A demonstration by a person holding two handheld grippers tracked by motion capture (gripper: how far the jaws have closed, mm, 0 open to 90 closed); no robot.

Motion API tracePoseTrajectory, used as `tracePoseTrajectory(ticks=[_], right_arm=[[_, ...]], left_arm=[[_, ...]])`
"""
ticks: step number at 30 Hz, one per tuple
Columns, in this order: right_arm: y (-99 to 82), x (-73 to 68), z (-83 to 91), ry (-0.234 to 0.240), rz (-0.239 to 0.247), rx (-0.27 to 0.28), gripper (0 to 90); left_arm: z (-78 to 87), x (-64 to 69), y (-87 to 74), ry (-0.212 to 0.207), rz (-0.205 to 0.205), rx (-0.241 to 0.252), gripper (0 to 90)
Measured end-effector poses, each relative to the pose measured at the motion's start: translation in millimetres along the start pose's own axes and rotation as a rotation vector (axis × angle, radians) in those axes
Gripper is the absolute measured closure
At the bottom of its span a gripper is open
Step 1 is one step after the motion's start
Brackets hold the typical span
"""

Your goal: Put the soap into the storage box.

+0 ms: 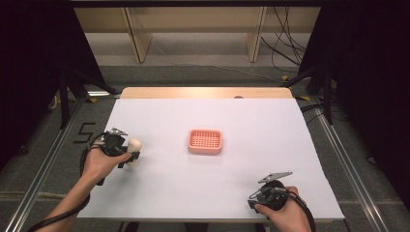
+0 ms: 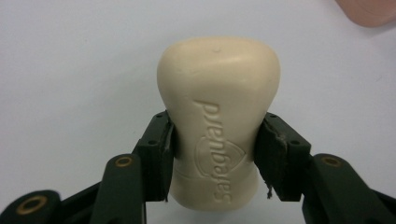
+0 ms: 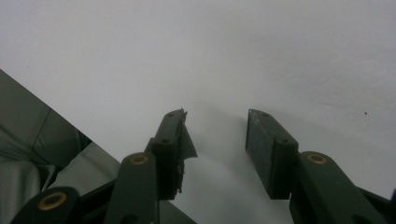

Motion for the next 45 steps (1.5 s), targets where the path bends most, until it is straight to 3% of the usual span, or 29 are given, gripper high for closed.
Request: tracePoseTrajectory(ticks=[7,8,9,10,16,17,24,29,32,36,39,45], right_arm=[[2.2,1.7,2.7,-0.010,-0.007,0.033,57.6],[2.5,1.6,3.3,-0.011,-0.006,0.038,57.5],[2.3,1.1,4.2,-0.012,-0.016,0.033,57.4],[3.1,3.3,2.9,-0.015,0.007,0.052,57.2],[2.6,2.6,4.0,-0.015,-0.011,0.045,56.3],[2.9,2.9,4.0,-0.018,-0.012,0.049,56.3],[3.2,4.2,3.5,-0.018,-0.007,0.061,55.7],[3.0,3.7,4.5,-0.020,-0.018,0.060,55.5],[3.0,3.7,4.5,-0.021,-0.020,0.062,55.5],[3.9,4.6,4.5,-0.021,-0.013,0.076,55.5],[4.2,3.8,5.1,-0.021,-0.027,0.091,55.3],[3.7,4.3,5.6,-0.029,-0.033,0.091,55.0]], left_arm=[[3.0,5.5,3.9,-0.012,-0.046,0.010,49.3],[2.4,7.7,4.9,-0.008,-0.034,0.030,49.3],[3.8,7.1,4.9,-0.015,-0.057,0.008,49.3],[3.5,8.5,5.6,-0.013,-0.051,0.015,49.3],[3.3,13.1,8.7,-0.020,-0.063,0.022,49.3],[4.9,12.3,8.6,-0.022,-0.088,-0.001,49.3],[2.3,15.4,11.4,-0.009,-0.104,0.007,49.3],[3.0,17.0,13.4,-0.014,-0.127,-0.013,49.3],[1.6,19.5,15.4,-0.019,-0.122,0.007,49.3],[2.0,21.3,18.5,-0.020,-0.149,0.000,49.3],[0.3,24.4,20.5,-0.021,-0.138,0.018,49.3],[0.3,26.1,22.6,-0.026,-0.162,0.006,49.3]])
Point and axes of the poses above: each handheld gripper's, and its own axes: z roughly backward along the jaws, y roughly out of its top, x roughly to its right, the point moved 5 cm from there along -z, roughly forward along the jaws, and after that the axes turned 3 degrees about -y, right-handed, at the moved point
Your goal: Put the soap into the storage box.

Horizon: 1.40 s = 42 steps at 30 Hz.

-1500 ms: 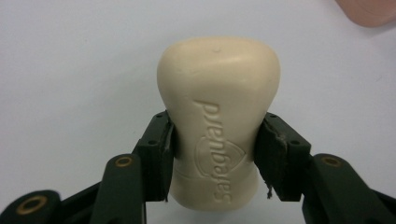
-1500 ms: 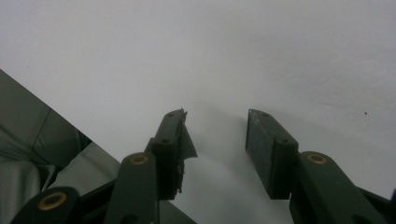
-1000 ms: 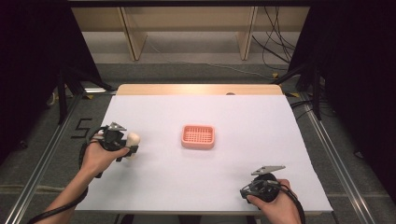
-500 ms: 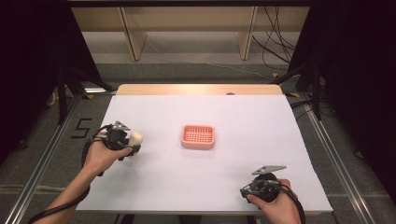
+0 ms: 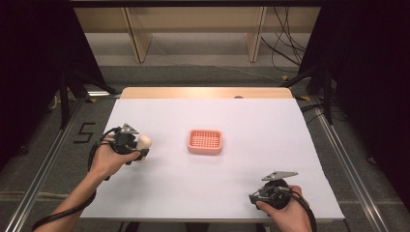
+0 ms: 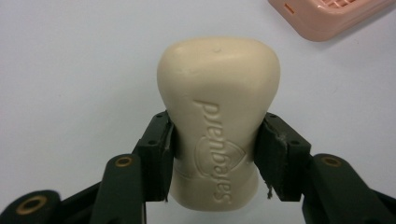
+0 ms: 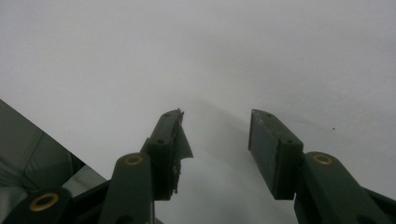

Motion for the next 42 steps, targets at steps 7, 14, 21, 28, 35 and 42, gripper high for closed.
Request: tracePoseTrajectory(ticks=[7,14,21,28,35,42], right_arm=[[-0.4,0.1,-0.3,-0.001,-0.002,0.003,54.4],[-1.6,0.6,0.1,-0.002,0.000,-0.004,53.9],[-2.2,2.3,0.2,-0.018,0.000,0.000,53.8],[-2.4,1.3,1.0,-0.005,-0.006,0.003,53.6],[-2.7,1.6,2.1,-0.008,-0.011,0.009,53.6],[-3.6,1.9,3.2,-0.012,-0.019,0.011,53.5]], left_arm=[[-2.0,2.1,2.8,-0.002,-0.014,0.007,49.3],[-3.3,5.2,8.0,-0.003,-0.046,0.013,49.3],[-5.8,10.4,12.8,-0.007,-0.062,0.018,49.3],[-7.9,14.2,17.4,-0.014,-0.079,0.020,49.3],[-9.2,17.7,21.2,-0.016,-0.094,0.014,49.3],[-12.1,20.6,24.1,-0.013,-0.108,0.012,49.3]])
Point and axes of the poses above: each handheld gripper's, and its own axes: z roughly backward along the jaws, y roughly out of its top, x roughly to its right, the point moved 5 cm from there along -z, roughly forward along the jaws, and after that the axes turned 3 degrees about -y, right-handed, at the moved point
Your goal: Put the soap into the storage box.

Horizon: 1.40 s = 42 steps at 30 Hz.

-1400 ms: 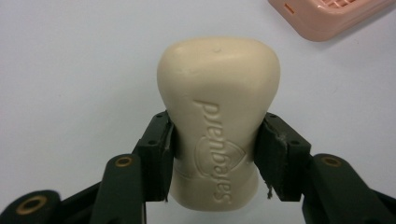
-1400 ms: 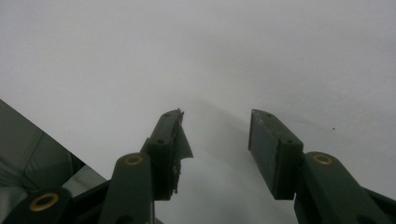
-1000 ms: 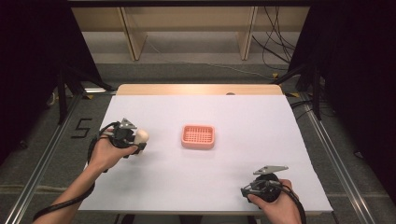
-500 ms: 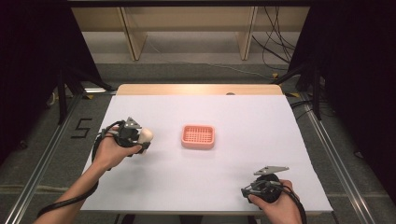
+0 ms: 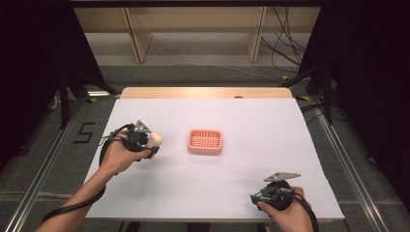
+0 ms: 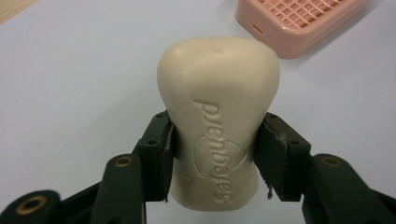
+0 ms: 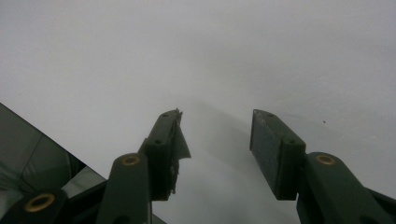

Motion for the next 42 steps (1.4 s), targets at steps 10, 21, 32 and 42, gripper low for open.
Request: tracePoseTrajectory(ticks=[10,21,32,42], right_arm=[[-2.6,1.3,1.3,-0.005,-0.010,0.004,53.3],[-5.7,2.5,4.0,-0.013,-0.014,-0.013,53.0],[-7.0,2.5,4.6,-0.012,-0.024,-0.014,52.8],[-7.3,2.2,3.9,-0.013,-0.037,0.004,52.7]], left_arm=[[-3.4,1.8,5.0,-0.007,-0.022,0.001,49.3],[-8.7,5.9,10.6,-0.014,-0.036,0.006,49.3],[-13.1,9.4,15.9,-0.025,-0.058,0.017,49.3],[-16.7,12.5,21.2,-0.026,-0.085,0.023,49.3]])
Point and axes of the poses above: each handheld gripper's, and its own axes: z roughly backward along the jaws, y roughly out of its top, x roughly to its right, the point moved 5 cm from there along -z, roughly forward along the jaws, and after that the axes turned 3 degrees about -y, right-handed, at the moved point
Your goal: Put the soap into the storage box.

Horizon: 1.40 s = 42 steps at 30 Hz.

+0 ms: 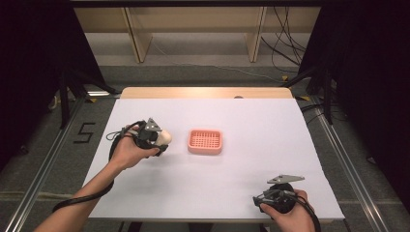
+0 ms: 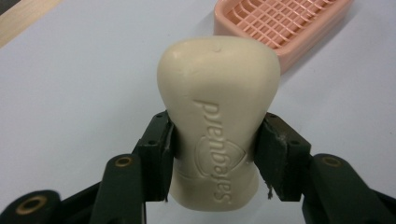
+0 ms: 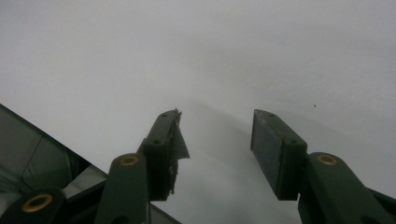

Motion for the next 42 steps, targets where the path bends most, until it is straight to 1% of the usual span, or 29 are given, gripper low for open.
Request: tracePoseTrajectory(ticks=[1,2,3,6,7,9,11,13,14,15,16,17,19,20,23,25,26,27,29,30,31,32,33,35,36,38,39,40,42], right_arm=[[-0.1,0.0,0.0,0.000,-0.001,0.001,52.6],[-0.2,0.1,0.3,0.001,-0.001,0.000,52.6],[-0.1,0.0,0.3,0.000,-0.004,0.001,52.6],[-0.2,0.2,0.6,0.001,-0.004,0.001,52.6],[-0.3,0.2,0.7,0.001,-0.004,0.001,52.6],[-0.5,0.8,0.5,-0.001,0.003,0.004,52.6],[-0.6,0.9,0.5,-0.002,0.003,0.004,52.6],[-0.6,1.1,0.2,-0.006,0.002,0.005,52.6],[-1.2,1.8,1.2,-0.012,0.009,-0.018,52.6],[-1.2,1.8,1.2,-0.012,0.009,-0.018,52.6],[-1.5,1.2,1.3,-0.007,0.001,-0.021,52.6],[-1.7,1.3,2.1,-0.015,0.001,-0.023,52.6],[-1.9,1.4,2.3,-0.010,0.002,-0.020,52.6],[-1.6,1.1,1.0,-0.003,-0.006,0.001,52.6],[-1.8,1.1,1.2,-0.004,-0.007,-0.001,52.6],[-1.8,1.1,1.4,-0.005,-0.008,0.000,52.6],[-1.8,1.0,1.6,-0.003,-0.009,-0.001,52.5],[-1.7,1.0,1.7,-0.004,-0.010,0.001,52.6],[-1.6,1.0,1.6,-0.006,-0.012,0.005,52.6],[-1.4,1.1,1.7,0.015,-0.006,0.002,52.6],[-1.1,0.6,1.9,0.057,-0.008,0.009,52.6],[-1.1,0.8,2.3,0.048,-0.007,0.007,52.6],[-1.1,0.9,2.4,0.047,-0.006,0.010,52.6],[-1.0,0.9,2.5,0.046,-0.007,0.011,52.6],[-1.0,0.9,2.6,0.046,-0.008,0.012,52.6],[-0.5,1.4,2.8,0.043,-0.009,0.019,52.6],[-0.5,1.4,3.0,0.045,-0.009,0.019,52.6],[-0.4,1.5,3.1,0.044,-0.010,0.019,52.6],[-0.5,1.6,3.0,0.046,-0.011,0.020,52.6]], left_arm=[[-0.5,-0.6,0.5,-0.003,-0.016,-0.001,49.3],[-1.1,0.3,0.6,-0.003,-0.003,0.002,49.3],[-1.6,0.3,1.0,-0.007,-0.008,0.001,49.3],[-2.9,0.4,1.8,-0.001,-0.007,0.001,49.3],[-3.1,1.3,2.5,-0.009,-0.007,0.003,49.3],[-3.7,1.6,4.2,-0.010,-0.018,0.007,49.3],[-3.9,2.3,5.1,-0.010,-0.016,0.007,49.3],[-4.3,1.9,7.1,-0.017,-0.039,0.002,49.3],[-5.0,2.6,8.4,-0.018,-0.041,0.009,49.3],[-5.0,2.6,8.4,-0.018,-0.041,0.009,49.3],[-6.0,4.0,9.1,-0.019,-0.024,0.013,49.3],[-6.0,3.4,9.7,-0.013,-0.039,0.010,49.3],[-6.5,4.1,10.4,-0.021,-0.041,0.010,49.3],[-7.3,4.2,11.5,-0.015,-0.045,0.009,49.3],[-7.1,5.1,13.1,-0.020,-0.051,0.010,49.3],[-7.6,5.6,14.4,-0.018,-0.047,0.013,49.3],[-8.0,5.4,15.2,-0.024,-0.055,0.016,49.3],[-7.5,5.1,15.6,-0.028,-0.060,0.005,49.3],[-7.5,5.0,16.0,-0.024,-0.061,-0.002,49.3],[-9.0,6.6,16.9,-0.025,-0.048,0.023,49.3],[-9.4,6.3,18.1,-0.026,-0.054,0.026,49.3],[-9.4,6.3,18.1,-0.026,-0.054,0.026,49.3],[-9.1,5.8,19.1,-0.021,-0.063,0.019,49.3],[-9.9,6.3,19.6,-0.020,-0.061,0.020,49.3],[-10.6,6.3,20.1,-0.026,-0.067,0.014,49.3],[-12.3,7.4,21.3,-0.031,-0.063,0.021,49.3],[-12.2,7.7,21.6,-0.024,-0.066,0.016,49.3],[-13.6,8.4,23.0,-0.032,-0.070,0.021,49.3],[-14.7,9.4,24.2,-0.029,-0.069,0.022,49.3]])
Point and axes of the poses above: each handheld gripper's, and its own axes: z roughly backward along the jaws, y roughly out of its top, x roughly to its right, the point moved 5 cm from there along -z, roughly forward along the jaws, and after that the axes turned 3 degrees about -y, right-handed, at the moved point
